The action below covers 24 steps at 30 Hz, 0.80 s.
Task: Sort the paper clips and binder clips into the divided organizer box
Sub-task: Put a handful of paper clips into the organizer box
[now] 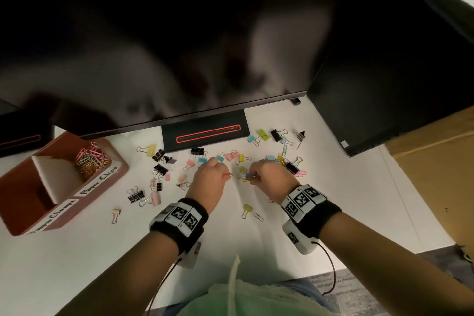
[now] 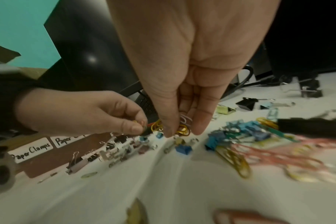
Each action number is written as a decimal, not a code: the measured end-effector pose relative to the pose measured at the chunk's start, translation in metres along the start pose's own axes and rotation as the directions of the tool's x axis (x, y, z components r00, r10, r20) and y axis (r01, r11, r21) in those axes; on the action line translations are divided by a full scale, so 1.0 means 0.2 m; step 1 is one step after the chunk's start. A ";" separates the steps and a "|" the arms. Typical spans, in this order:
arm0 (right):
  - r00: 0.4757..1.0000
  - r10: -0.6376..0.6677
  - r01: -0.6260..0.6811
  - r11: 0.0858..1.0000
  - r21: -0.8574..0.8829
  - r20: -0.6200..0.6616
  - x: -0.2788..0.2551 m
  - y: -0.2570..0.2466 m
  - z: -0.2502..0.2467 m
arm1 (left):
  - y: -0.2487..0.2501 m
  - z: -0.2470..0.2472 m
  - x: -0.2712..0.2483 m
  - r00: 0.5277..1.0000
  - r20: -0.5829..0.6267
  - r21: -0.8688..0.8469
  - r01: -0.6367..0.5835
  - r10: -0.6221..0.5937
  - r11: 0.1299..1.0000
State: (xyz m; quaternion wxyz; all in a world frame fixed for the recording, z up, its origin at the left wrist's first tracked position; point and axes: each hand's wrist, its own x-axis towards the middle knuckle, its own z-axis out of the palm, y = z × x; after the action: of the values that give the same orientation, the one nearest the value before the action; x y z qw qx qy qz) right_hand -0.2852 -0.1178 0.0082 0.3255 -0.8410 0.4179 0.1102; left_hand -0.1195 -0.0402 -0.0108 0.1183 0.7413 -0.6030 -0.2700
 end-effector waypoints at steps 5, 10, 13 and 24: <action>0.988 -0.156 0.156 0.988 0.011 -0.021 0.09 -0.30 -0.06 | -0.17 -0.39 -0.24 0.957 -0.276 -0.180 0.035 -0.084 0.983; 0.924 -0.375 0.380 0.923 0.065 -0.077 0.32 -0.90 -0.07 | -0.67 -0.75 -0.41 0.862 -0.370 -0.164 0.308 -0.348 0.937; 0.900 -0.432 0.435 0.898 0.065 -0.055 0.51 -1.27 0.00 | -0.87 -0.86 -0.42 0.801 -0.329 -0.191 0.463 -0.500 0.866; 0.881 -0.460 0.471 0.876 0.102 -0.112 0.54 -1.26 0.07 | -0.85 -0.89 -0.55 0.943 -0.290 -0.188 0.111 -0.163 0.976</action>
State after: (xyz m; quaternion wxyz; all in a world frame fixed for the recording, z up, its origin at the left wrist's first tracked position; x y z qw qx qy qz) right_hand -0.0207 -0.0669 0.0633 0.3769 -0.8984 0.2228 -0.0335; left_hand 0.1043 0.0811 0.0794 0.2526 0.8016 -0.4993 -0.2107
